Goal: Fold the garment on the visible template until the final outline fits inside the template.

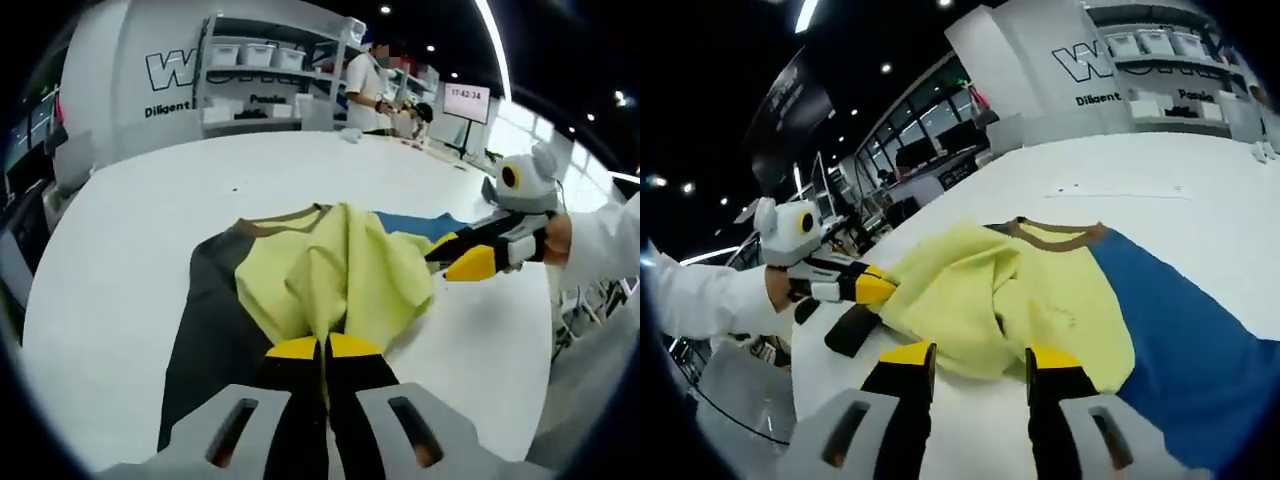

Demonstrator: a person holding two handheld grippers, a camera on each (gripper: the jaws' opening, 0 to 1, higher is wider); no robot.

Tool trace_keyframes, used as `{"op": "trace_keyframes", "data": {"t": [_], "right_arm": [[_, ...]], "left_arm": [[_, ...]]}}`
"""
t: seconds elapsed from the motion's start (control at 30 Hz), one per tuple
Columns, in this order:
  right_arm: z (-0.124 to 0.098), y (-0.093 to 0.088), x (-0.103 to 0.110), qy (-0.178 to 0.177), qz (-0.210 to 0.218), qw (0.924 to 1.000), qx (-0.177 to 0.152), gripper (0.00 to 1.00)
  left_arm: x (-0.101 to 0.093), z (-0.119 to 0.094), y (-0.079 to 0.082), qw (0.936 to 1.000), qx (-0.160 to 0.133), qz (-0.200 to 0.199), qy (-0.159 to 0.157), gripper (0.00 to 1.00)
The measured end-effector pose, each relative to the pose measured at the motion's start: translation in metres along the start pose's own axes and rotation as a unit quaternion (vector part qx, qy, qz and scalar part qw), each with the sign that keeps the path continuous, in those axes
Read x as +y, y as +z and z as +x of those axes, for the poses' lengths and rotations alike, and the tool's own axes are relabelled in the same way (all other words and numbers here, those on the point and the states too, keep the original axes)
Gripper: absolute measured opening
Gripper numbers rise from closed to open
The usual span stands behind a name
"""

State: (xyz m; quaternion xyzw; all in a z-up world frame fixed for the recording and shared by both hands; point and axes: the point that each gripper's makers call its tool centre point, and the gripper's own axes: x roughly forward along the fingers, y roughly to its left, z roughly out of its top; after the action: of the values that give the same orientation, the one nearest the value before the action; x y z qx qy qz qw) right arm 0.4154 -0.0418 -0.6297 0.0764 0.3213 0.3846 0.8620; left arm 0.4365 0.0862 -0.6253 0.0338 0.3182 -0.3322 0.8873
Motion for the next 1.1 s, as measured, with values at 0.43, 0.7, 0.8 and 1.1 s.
{"op": "trace_keyframes", "data": {"t": [0.43, 0.7, 0.8, 1.1], "right_arm": [[0.028, -0.028, -0.008, -0.053, -0.096, 0.9928, 0.048, 0.37], [0.035, -0.001, -0.010, -0.074, -0.134, 0.9883, 0.008, 0.04], [0.031, 0.004, -0.009, -0.072, -0.138, 0.9879, 0.005, 0.00], [0.002, 0.029, 0.002, -0.046, -0.104, 0.9935, -0.010, 0.00]], "left_arm": [[0.000, 0.000, -0.001, 1.0000, 0.003, -0.004, 0.000, 0.00], [0.000, -0.001, -0.001, 1.0000, 0.004, -0.005, 0.001, 0.00], [0.002, -0.003, 0.001, 1.0000, 0.003, -0.005, 0.002, 0.00], [0.005, -0.014, 0.011, 1.0000, -0.006, -0.005, -0.002, 0.00]]}}
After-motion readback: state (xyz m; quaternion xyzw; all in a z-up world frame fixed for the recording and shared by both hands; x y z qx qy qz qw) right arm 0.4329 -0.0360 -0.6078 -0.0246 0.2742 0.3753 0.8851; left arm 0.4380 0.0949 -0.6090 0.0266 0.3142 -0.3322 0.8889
